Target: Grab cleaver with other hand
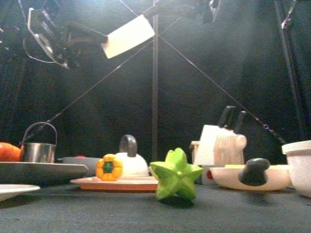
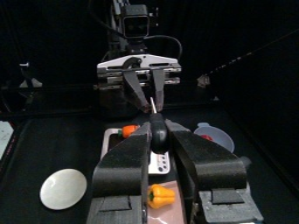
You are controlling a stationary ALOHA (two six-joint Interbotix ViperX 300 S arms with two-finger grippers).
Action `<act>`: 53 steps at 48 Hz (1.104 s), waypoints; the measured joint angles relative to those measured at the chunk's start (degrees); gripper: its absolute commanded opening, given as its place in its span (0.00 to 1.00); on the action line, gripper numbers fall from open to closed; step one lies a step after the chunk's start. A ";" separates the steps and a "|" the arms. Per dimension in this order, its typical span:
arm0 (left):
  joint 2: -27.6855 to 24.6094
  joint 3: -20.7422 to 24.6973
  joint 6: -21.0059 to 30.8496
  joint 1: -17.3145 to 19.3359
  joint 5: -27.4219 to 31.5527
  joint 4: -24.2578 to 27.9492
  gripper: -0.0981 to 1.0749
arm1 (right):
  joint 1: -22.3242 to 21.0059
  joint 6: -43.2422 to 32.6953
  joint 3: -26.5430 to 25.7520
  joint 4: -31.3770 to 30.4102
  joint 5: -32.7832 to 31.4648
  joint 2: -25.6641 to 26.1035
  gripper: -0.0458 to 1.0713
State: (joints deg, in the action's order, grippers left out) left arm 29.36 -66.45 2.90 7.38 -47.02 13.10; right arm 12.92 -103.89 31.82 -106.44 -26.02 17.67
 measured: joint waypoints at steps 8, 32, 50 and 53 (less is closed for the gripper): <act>0.00 0.00 0.00 -0.09 0.00 0.70 0.65 | 0.00 0.00 -0.26 -0.44 -0.26 -0.18 0.52; -0.79 0.00 -0.18 0.26 0.00 1.05 0.54 | -0.09 0.00 -0.26 -0.88 -0.35 -0.26 0.52; -0.88 -0.35 -0.44 0.18 -1.67 1.23 0.31 | 0.00 0.00 -0.35 -0.44 -0.53 -0.79 0.57; -0.97 -0.44 -0.44 0.18 -1.67 1.23 0.31 | 0.00 0.00 -0.35 0.09 -0.62 -0.88 0.62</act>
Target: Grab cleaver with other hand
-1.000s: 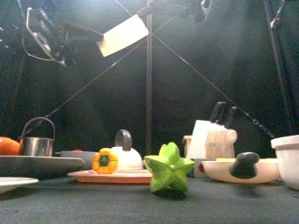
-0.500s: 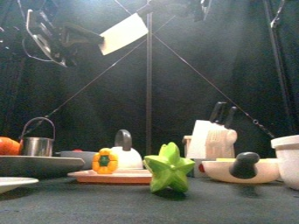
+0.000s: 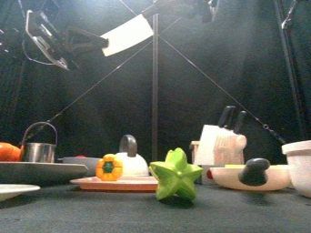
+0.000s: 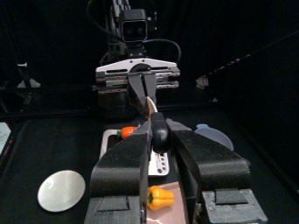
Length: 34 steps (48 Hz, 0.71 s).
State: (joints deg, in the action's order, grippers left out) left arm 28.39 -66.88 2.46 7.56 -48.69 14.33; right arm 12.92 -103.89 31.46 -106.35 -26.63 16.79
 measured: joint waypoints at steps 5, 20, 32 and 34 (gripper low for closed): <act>0.09 -0.09 0.09 0.00 -0.09 -0.09 0.31 | -0.18 -0.09 0.09 1.85 0.09 -0.53 0.76; 0.53 -0.44 0.09 0.18 -0.26 -0.18 0.31 | 0.00 0.00 1.14 8.96 0.09 -0.79 0.97; 0.44 -0.53 0.00 0.35 -0.26 -0.26 0.31 | 0.00 0.00 1.41 10.02 0.09 -0.79 0.97; 0.53 -0.53 0.00 0.35 -0.26 -0.26 0.31 | 0.00 0.00 1.41 10.11 0.09 -0.70 0.97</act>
State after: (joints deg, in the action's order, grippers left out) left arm 28.92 -67.41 2.46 7.91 -48.96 14.06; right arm 12.92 -103.89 32.87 -96.24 -26.54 16.08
